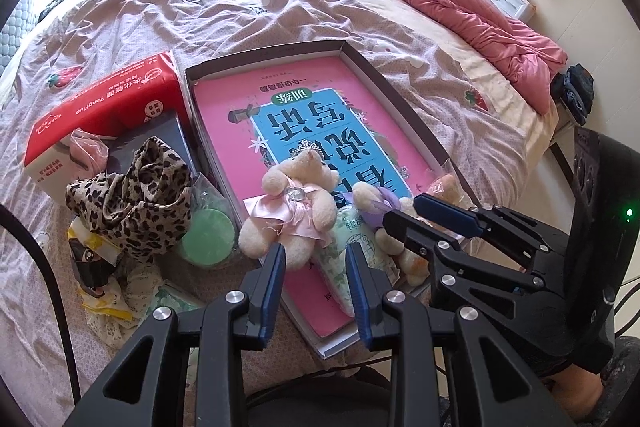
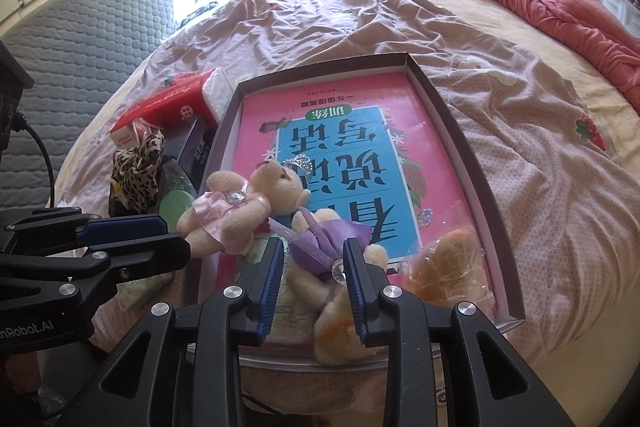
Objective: Organize soft objects
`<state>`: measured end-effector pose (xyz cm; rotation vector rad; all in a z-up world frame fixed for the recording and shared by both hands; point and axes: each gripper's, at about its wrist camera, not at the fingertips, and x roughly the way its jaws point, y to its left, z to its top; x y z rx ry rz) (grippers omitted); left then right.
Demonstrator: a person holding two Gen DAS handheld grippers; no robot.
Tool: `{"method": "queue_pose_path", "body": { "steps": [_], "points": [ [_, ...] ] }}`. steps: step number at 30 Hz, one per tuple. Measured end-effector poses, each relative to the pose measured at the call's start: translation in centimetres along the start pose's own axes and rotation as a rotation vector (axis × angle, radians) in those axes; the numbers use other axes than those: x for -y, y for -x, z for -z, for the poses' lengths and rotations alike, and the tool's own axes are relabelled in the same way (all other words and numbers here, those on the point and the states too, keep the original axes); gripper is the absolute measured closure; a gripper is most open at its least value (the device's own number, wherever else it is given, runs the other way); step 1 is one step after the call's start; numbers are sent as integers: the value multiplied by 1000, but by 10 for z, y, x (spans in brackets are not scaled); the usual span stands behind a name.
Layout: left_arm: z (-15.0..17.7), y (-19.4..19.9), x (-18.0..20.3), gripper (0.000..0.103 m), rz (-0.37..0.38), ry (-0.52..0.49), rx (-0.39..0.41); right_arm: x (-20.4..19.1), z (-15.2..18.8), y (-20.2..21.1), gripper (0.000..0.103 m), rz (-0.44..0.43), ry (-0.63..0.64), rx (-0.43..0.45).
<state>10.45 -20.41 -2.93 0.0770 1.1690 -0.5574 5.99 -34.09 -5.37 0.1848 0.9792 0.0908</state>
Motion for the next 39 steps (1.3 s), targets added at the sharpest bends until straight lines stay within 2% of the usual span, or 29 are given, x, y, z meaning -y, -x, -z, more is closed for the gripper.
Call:
{"method": "queue_pose_path", "body": {
  "steps": [1, 3, 11, 16, 22, 32, 39],
  "points": [
    [0, 1, 0, 72, 0, 2, 1, 0, 0, 1, 64, 4, -1, 2],
    [1, 2, 1, 72, -4, 2, 3, 1, 0, 3, 62, 8, -5, 6],
    [5, 8, 2, 71, -30, -5, 4, 2, 0, 11, 59, 33, -13, 17],
    [9, 12, 4, 62, -49, -16, 7, 2, -1, 17, 56, 45, -12, 29],
    [13, 17, 7, 57, -67, -28, 8, 0, -1, 26, 51, 52, -8, 47],
    [22, 29, 1, 54, -86, -9, 20, -7, -2, 38, 50, 56, 1, 73],
    [28, 42, -8, 50, -106, 13, 43, -17, -3, 47, 45, 51, 21, 93]
  ]
}}
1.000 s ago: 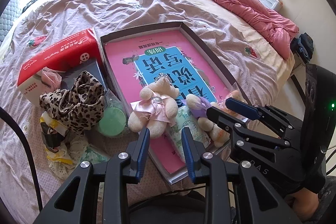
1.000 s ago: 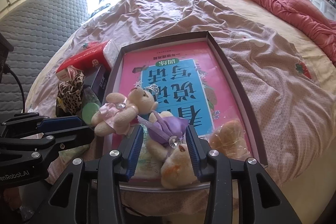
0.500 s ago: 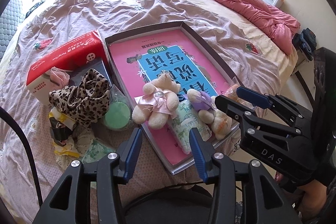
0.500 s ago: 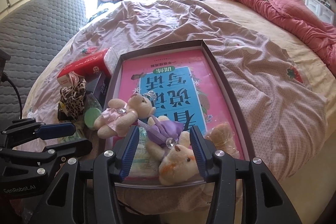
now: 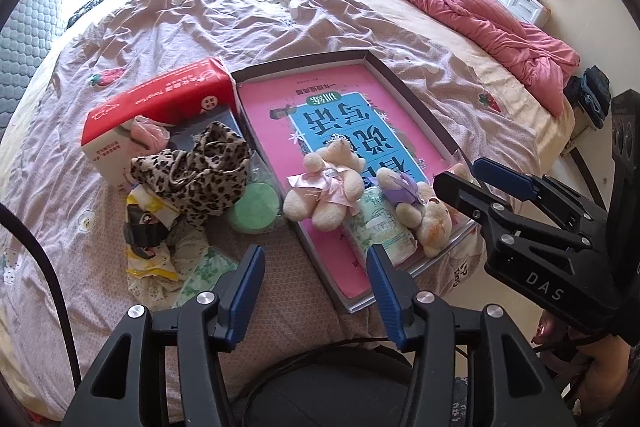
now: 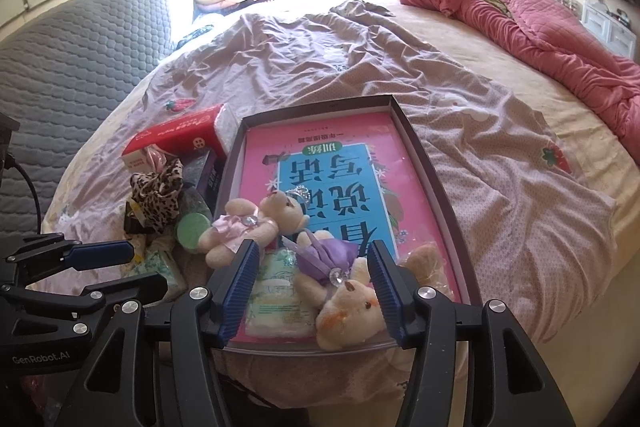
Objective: Organize soft objects
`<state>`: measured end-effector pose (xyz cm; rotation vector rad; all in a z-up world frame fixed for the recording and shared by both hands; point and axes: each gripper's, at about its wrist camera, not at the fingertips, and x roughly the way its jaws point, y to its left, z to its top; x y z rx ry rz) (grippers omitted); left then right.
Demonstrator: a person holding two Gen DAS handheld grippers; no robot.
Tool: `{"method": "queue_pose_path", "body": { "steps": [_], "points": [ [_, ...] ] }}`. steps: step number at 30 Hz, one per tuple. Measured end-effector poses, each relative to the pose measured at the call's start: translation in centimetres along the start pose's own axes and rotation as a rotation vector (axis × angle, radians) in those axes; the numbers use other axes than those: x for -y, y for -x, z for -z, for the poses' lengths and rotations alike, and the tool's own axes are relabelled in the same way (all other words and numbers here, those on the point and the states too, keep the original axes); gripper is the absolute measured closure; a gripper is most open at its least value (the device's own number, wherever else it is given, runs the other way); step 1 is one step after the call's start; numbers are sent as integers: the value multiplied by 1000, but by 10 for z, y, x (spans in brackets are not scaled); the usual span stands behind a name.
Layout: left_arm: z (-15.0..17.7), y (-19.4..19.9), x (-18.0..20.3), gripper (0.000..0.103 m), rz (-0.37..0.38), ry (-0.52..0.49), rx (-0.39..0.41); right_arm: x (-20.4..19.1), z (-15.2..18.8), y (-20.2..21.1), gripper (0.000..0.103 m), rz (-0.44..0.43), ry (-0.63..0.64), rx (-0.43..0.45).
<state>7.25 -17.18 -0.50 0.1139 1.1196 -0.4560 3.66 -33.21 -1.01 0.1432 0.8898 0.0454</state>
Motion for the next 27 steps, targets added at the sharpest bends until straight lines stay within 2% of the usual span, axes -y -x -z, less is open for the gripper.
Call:
{"method": "queue_pose_path", "body": {
  "steps": [6, 15, 27],
  "points": [
    [3, 9, -7, 46, -15, 14, 16, -8, -2, 7, 43, -3, 19, 18],
    [12, 18, -23, 45, -29, 41, 22, -23, -8, 15, 38, -4, 47, 39],
    [27, 32, -72, 44, -32, 162, 35, -45, -9, 19, 37, -15, 103, 47]
  ]
}}
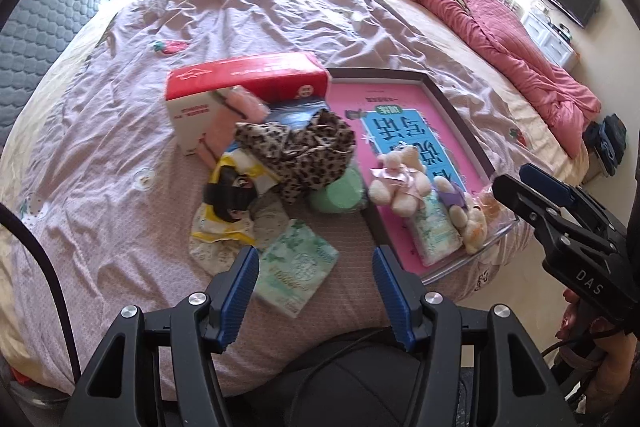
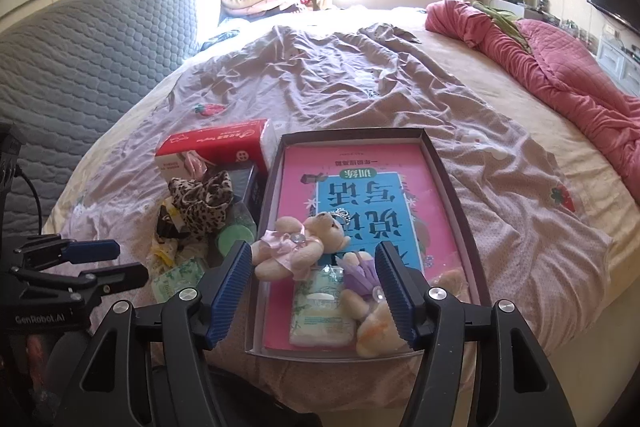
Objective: Organize soft objects
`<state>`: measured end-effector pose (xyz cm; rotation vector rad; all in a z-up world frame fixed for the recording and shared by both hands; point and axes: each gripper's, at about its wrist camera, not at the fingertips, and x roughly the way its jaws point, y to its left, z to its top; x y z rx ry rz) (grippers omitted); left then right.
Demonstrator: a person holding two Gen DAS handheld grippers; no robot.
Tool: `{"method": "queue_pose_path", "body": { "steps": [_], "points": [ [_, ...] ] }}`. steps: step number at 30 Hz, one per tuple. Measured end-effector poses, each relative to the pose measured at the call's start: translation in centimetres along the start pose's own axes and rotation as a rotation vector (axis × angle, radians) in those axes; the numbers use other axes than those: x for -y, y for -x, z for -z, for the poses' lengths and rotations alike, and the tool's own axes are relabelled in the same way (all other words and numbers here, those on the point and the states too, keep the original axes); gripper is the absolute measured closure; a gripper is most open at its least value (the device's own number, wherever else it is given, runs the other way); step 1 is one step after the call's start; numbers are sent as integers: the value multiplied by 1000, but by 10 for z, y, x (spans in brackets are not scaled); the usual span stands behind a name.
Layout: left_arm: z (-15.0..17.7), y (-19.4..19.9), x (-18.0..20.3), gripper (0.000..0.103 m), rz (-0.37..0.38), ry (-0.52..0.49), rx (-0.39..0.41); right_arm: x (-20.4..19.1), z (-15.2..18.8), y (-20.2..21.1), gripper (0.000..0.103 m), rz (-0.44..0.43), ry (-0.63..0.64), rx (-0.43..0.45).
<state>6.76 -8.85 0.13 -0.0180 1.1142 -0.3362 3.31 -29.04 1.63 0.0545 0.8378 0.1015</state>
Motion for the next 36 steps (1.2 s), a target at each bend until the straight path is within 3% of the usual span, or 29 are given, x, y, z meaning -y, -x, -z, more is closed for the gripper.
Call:
{"method": "queue_pose_path", "body": {
  "steps": [22, 36],
  "points": [
    [12, 6, -79, 44, -40, 148, 3, -44, -1, -17, 37, -55, 118, -36],
    [-5, -34, -94, 38, 11, 155, -45, -93, -11, -78, 31, -61, 311, -108]
  ]
}}
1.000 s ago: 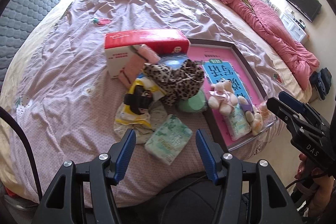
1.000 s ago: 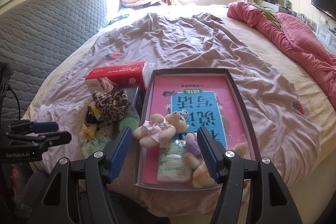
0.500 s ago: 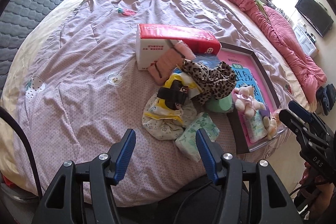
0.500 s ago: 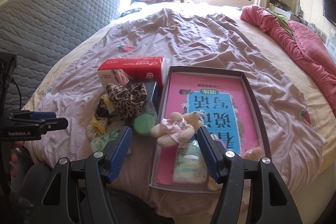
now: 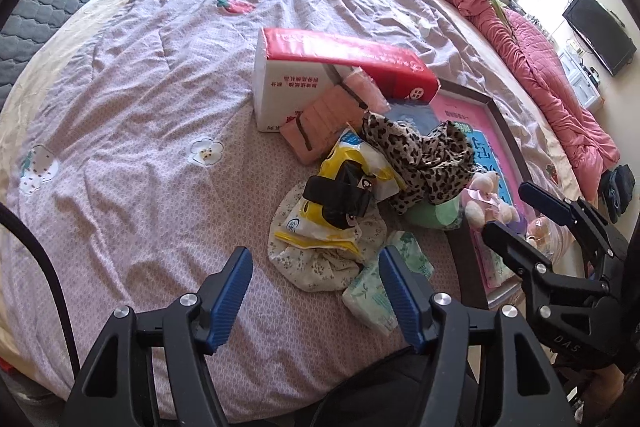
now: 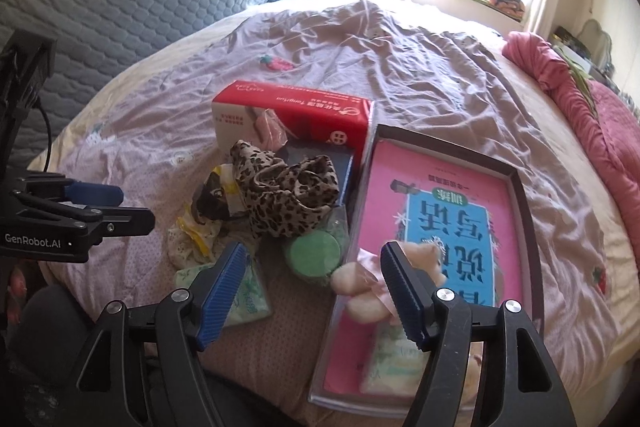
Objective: Organize soft objects
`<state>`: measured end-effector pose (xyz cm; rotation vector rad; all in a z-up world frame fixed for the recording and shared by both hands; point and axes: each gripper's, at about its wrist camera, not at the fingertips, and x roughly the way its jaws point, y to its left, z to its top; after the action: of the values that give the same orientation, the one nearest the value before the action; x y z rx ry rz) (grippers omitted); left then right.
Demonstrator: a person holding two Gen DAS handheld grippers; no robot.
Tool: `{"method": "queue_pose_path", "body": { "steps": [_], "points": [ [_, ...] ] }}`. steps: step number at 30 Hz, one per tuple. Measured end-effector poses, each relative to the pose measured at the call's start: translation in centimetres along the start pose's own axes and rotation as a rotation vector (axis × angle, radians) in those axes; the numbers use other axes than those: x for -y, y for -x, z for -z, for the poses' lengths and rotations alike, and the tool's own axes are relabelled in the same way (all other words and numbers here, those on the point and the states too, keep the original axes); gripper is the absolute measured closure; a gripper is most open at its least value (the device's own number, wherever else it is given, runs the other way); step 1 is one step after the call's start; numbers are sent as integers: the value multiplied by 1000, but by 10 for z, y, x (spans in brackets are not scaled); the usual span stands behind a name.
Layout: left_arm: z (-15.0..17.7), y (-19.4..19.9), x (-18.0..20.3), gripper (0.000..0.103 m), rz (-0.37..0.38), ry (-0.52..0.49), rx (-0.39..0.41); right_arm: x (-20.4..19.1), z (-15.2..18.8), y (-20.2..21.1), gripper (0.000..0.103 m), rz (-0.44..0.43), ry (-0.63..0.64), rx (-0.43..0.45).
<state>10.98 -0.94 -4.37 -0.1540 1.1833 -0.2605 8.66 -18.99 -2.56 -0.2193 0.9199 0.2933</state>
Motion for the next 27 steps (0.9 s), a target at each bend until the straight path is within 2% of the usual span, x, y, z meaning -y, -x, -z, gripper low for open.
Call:
{"method": "queue_pose_path", "body": {
  "steps": [6, 15, 20, 23, 26, 27],
  "points": [
    [-10, -26, -2, 38, 11, -3, -39, -7, -11, -20, 30, 10, 47, -18],
    [-17, -45, -2, 38, 37, -17, -62, -11, -27, -47, 30, 28, 94, -47],
    [-21, -55, -5, 38, 41, -8, -74, -15, -31, -52, 30, 35, 133, -31],
    [-23, -60, -4, 38, 49, -7, -79, -15, -32, -56, 42, -1, 125, -36],
    [-25, -66, -1, 38, 48, -11, -84, -13, -30, -57, 59, -31, 97, -31],
    [-25, -67, 0, 38, 46, -11, -86, -10, -29, -56, 70, -59, 70, -28]
  ]
}}
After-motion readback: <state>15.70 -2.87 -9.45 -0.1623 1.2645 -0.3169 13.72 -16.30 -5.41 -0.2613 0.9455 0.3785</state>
